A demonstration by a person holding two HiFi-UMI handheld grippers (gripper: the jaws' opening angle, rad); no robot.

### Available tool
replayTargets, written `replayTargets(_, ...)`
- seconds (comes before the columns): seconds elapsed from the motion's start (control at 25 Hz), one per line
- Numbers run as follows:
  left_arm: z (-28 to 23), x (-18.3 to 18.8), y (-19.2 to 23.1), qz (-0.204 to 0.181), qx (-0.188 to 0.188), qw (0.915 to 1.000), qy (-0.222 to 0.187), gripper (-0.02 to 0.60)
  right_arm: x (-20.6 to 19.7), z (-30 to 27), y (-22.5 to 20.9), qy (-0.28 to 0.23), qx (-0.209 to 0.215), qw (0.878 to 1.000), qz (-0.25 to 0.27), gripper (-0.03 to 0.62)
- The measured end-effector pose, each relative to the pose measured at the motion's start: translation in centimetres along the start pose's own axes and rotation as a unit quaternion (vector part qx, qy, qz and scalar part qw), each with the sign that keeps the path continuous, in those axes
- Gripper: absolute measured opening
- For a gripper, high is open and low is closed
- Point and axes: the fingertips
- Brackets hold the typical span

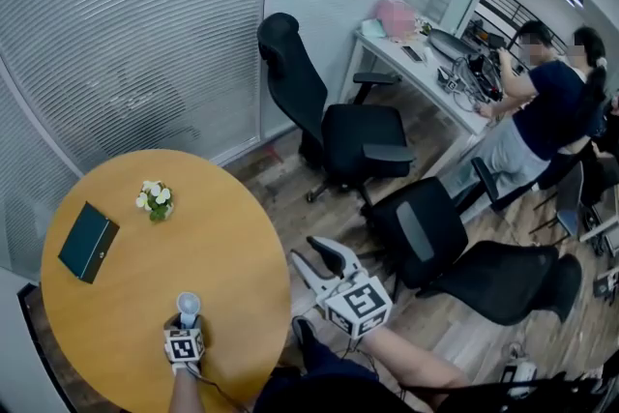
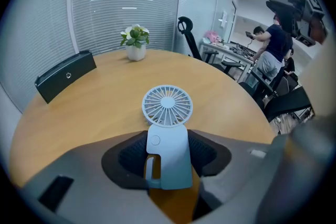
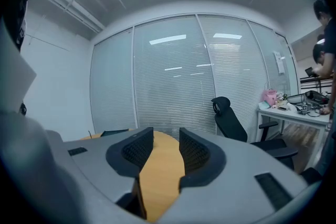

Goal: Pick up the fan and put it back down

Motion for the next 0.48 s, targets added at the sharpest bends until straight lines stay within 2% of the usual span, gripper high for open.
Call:
replayTargets(0.2, 1.9, -0.4, -1.2, 0.015, -0.02, 0.9996, -0.015, 0.215, 0.7, -1.0, 2.2, -0.004, 0.029, 1.0, 0.009, 0.156)
replayTargets(0.32, 4.5, 1.2, -1.6, 0.005, -0.017, 0.9985, -0.052, 0.215, 1.0, -1.5, 3.8, -0.008, 0.049, 0.999, 0.013, 0.155)
replayTargets(0.48, 9.9, 5.1, -2.1, -0.006, -0.008, 0.9942, -0.108, 0.215, 2.9, -2.8, 5.4, -0.014, 0.079, 0.997, 0.019, 0.154)
Point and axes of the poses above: the fingertips, and each gripper's own axes: z backward along the fingers, y to its left, x out of its top, and after that the axes turned 14 degrees about y, right-handed
